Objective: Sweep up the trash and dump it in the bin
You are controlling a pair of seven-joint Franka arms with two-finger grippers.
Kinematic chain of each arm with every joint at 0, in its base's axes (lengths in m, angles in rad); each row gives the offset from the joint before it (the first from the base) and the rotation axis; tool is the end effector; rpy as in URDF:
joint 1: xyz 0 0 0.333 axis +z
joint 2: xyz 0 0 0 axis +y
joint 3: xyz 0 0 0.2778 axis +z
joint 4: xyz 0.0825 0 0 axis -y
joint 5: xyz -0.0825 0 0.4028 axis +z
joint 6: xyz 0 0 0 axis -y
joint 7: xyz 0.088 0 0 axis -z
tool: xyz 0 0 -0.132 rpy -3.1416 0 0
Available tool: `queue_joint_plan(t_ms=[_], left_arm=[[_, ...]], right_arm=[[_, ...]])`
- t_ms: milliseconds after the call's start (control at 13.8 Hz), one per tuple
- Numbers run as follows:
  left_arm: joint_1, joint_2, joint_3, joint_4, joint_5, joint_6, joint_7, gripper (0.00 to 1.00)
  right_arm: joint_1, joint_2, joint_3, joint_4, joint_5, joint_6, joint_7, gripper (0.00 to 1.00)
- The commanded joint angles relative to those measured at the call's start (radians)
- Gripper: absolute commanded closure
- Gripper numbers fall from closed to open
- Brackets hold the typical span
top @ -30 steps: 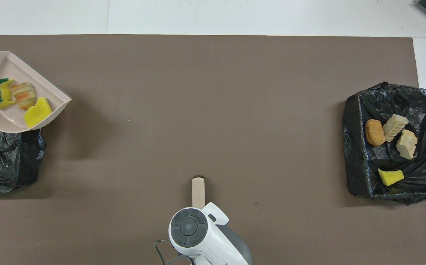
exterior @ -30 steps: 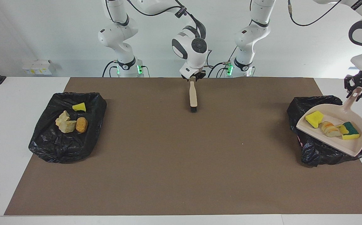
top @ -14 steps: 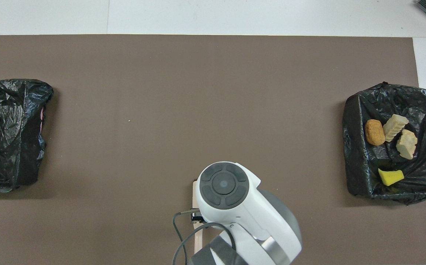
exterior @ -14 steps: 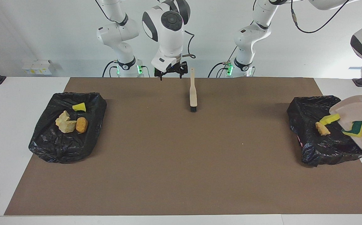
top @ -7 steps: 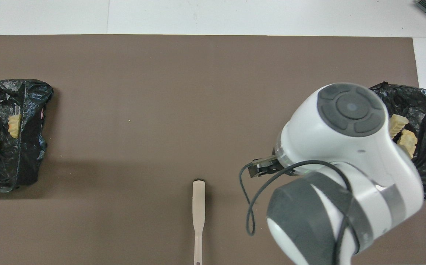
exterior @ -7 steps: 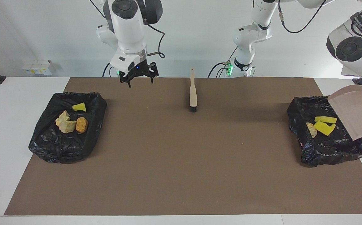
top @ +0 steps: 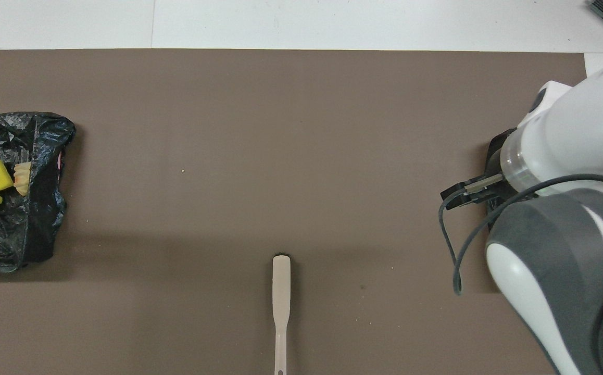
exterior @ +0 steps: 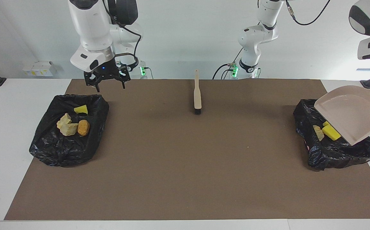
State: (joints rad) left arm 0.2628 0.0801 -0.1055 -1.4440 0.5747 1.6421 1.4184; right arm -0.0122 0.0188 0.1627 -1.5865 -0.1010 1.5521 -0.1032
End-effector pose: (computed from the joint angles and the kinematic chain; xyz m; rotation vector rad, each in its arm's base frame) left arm 0.5863 0.1645 0.6036 -2.1170 1.5556 0.4331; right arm 0.5696 0.0721 0.5420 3.0168 0.3860 -0.0770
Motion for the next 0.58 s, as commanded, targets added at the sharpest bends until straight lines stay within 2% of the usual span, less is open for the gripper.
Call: queue_joint_plan(t_ms=[0, 72, 217, 361, 506], left_arm=[[0.035, -0.054, 0.010, -0.015, -0.271, -0.031, -0.184, 1.00], [0.030, -0.086, 0.010, -0.063, -0.367, -0.034, -0.287, 1.00], [0.007, -0.150, -0.003, -0.169, -0.453, -0.030, -0.518, 1.00], [-0.097, -0.203, -0.003, -0.258, -0.496, -0.018, -0.765, 1.00], [-0.205, -0.211, -0.003, -0.297, -0.521, -0.013, -0.971, 1.00]], right_arm=[[-0.076, 0.015, 0.003, 0.026, -0.008, -0.003, -0.036, 0.00], [-0.106, 0.012, 0.001, 0.029, -0.003, 0.002, -0.009, 0.00], [-0.146, 0.010, 0.001, 0.036, 0.000, 0.003, 0.077, 0.00], [-0.152, 0.009, -0.012, 0.043, 0.047, 0.003, 0.120, 0.00], [-0.153, 0.003, -0.025, 0.043, 0.041, 0.003, 0.079, 0.00]])
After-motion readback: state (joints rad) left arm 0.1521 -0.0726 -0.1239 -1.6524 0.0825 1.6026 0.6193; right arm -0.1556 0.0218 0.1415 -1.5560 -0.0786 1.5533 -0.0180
